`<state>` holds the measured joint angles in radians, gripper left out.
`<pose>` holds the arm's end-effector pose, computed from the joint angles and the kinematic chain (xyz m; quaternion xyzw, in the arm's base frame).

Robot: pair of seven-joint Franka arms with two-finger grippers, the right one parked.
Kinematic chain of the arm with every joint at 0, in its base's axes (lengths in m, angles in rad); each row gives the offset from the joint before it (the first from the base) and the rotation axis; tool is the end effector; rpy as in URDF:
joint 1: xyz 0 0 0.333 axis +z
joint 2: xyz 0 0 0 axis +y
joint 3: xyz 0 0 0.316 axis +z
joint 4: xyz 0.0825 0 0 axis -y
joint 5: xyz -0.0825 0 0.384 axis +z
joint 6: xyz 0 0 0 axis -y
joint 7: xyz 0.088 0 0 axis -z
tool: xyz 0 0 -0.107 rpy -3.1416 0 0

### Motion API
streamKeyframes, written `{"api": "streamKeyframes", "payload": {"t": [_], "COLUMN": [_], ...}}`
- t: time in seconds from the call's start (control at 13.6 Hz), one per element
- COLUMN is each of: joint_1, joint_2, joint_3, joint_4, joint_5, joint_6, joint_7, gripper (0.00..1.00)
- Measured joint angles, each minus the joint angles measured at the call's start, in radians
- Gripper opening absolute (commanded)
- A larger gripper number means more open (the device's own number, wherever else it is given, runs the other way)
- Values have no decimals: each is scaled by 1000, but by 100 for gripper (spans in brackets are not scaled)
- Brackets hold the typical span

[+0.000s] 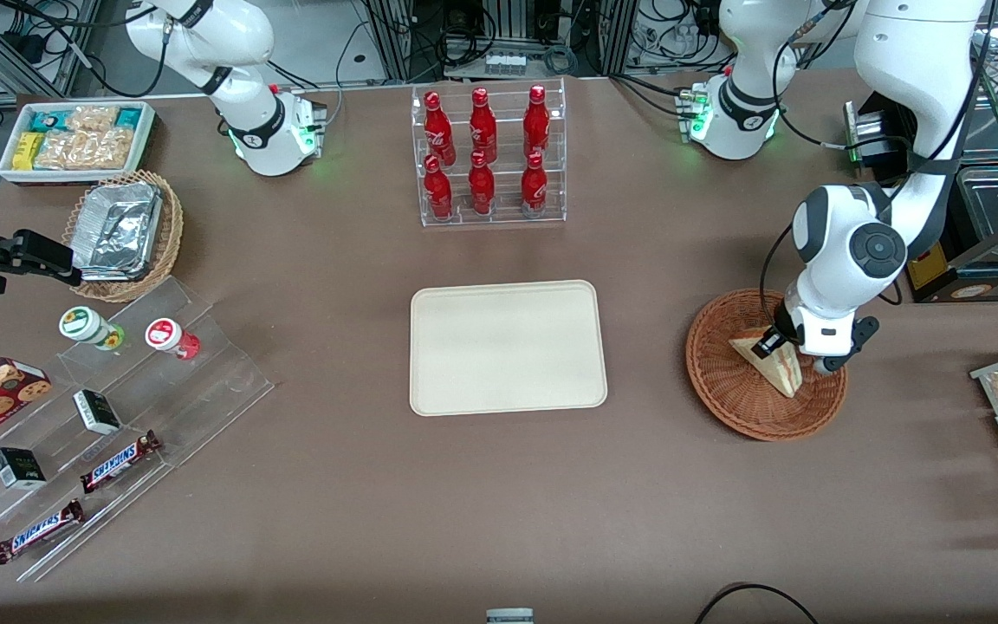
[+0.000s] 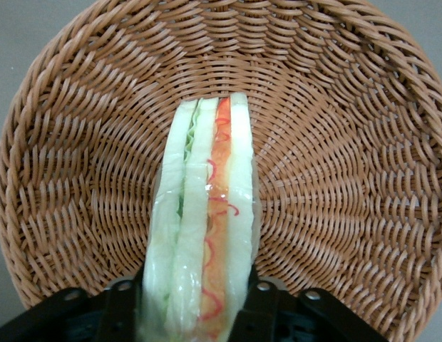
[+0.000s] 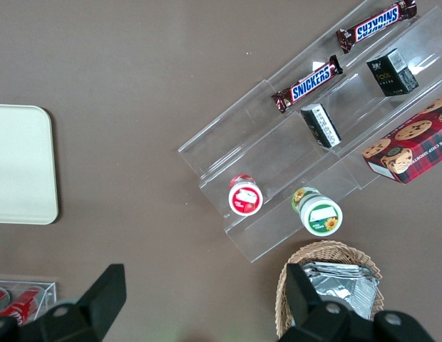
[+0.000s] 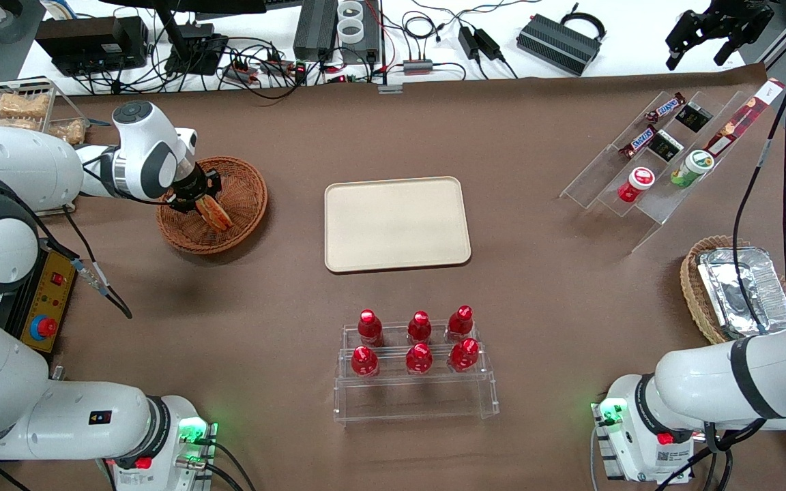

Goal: Place sandwich from basket to tray
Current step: 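Close the left gripper on the sandwich's crust edge and lift it, then carry the sandwich with the left gripper over the cream tray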

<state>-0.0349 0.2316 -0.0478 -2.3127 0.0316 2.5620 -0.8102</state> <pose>0.5250 -0.0443 0.2452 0.9389 0.3441 0.0096 0.0009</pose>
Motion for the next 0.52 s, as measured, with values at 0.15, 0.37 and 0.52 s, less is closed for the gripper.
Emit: {"api": "streamKeyframes", "payload": {"t": [0.15, 0.37, 0.52], "joint_1": [0, -1, -3], "joint_2": [-13, -46, -61], "joint_3": [0, -3, -15], "joint_4": [4, 34, 78], "joint_5": [0, 0, 1], "joint_6": [-22, -92, -166], "joint_7": [7, 31, 58], "gripper": [0, 0, 0]}}
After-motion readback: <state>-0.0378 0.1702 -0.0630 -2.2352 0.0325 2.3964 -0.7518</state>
